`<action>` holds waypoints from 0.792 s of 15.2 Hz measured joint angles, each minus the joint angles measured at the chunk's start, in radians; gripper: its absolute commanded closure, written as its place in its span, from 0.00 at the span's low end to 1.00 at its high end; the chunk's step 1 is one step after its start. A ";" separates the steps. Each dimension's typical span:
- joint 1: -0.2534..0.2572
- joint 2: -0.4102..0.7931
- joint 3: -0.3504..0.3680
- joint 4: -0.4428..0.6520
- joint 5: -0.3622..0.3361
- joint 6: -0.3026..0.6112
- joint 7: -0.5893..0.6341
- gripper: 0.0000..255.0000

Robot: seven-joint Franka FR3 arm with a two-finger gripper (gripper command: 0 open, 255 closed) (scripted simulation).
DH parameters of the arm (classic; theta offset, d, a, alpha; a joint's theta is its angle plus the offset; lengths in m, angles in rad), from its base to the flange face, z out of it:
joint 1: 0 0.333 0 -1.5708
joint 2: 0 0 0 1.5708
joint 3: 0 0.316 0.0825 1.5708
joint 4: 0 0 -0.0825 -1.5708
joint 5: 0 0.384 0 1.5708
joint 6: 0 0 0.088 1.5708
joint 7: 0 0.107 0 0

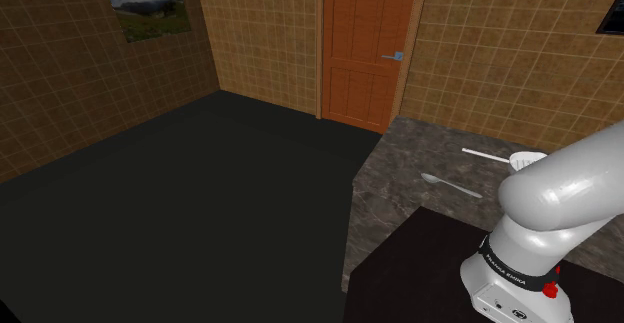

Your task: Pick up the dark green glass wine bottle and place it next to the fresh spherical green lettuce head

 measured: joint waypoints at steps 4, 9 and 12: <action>0.108 0.070 -0.228 0.111 0.033 0.006 -0.133 1.00; 0.172 0.065 -0.354 0.132 0.022 0.031 -0.197 1.00; 0.131 0.050 -0.324 0.074 0.012 0.071 -0.190 1.00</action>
